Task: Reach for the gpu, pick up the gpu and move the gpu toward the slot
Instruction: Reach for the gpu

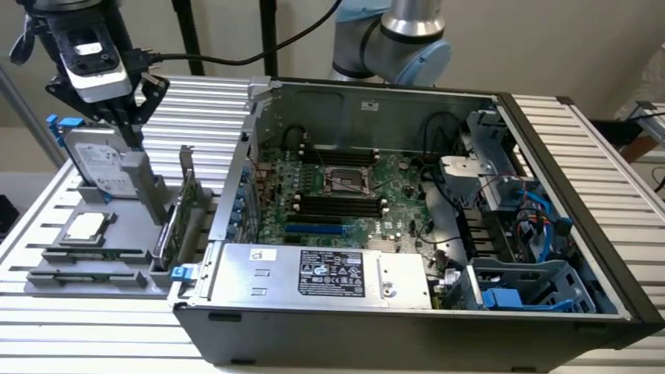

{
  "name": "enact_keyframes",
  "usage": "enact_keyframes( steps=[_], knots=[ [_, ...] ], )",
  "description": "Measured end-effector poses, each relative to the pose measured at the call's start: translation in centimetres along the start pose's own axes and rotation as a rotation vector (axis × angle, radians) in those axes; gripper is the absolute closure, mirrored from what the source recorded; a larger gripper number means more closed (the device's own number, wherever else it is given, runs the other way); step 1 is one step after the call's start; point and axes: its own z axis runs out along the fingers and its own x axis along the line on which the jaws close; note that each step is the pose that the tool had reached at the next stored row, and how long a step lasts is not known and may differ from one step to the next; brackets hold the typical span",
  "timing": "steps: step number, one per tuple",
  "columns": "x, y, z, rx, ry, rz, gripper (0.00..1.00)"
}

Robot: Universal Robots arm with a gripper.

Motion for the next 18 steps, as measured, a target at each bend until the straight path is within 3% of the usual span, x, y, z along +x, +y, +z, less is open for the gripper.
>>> enact_keyframes(
  steps=[6,13,18],
  knots=[
    [-1.7,-1.32,0.02,0.0001,0.0005,0.0,0.89],
    [-1.8,-4.01,0.42,0.0001,0.0005,0.0,0.89],
    [-2.8,-4.39,1.03,0.0,0.0005,0.0,0.89]
  ],
)
